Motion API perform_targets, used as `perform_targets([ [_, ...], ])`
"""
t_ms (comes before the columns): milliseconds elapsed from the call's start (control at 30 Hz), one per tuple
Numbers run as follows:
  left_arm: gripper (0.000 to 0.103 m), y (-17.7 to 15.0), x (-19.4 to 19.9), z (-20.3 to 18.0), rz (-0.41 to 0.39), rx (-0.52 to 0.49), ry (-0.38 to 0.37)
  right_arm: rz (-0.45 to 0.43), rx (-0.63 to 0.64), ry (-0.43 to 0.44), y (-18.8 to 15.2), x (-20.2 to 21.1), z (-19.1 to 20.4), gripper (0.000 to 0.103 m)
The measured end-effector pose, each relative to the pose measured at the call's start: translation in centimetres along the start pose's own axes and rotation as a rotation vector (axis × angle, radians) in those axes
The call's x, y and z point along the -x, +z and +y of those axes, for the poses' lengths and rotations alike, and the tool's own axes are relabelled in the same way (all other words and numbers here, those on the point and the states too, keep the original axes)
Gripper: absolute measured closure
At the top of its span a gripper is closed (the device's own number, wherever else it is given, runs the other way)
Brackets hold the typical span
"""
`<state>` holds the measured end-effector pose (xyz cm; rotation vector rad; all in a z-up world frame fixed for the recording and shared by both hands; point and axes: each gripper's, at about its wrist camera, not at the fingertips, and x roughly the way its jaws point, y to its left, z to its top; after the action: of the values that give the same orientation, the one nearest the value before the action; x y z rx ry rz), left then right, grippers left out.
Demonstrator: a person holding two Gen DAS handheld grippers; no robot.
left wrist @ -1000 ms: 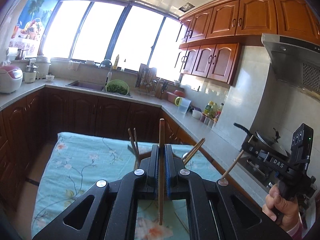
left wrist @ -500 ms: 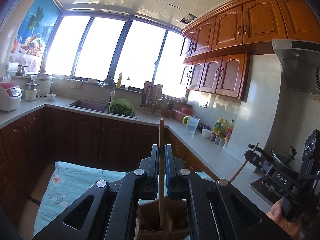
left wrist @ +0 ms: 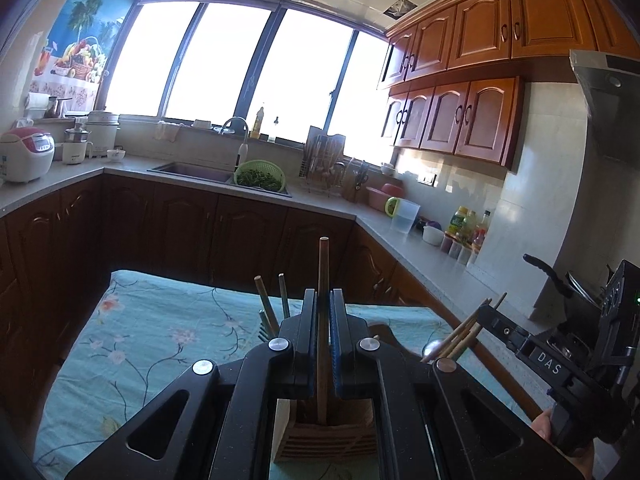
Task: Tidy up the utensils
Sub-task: 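Open both grippers to release the chopsticks into the holder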
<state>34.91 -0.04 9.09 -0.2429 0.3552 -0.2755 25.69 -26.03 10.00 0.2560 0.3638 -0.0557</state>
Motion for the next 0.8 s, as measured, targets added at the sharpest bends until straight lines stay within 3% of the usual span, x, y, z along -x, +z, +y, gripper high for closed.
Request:
perform_targets([
  [800, 0.099, -0.5, 1.0, 2.1, 0.029, 0.007, 0.025, 0.048, -0.019, -0.004, -0.3, -0.9, -0.5, 0.098],
])
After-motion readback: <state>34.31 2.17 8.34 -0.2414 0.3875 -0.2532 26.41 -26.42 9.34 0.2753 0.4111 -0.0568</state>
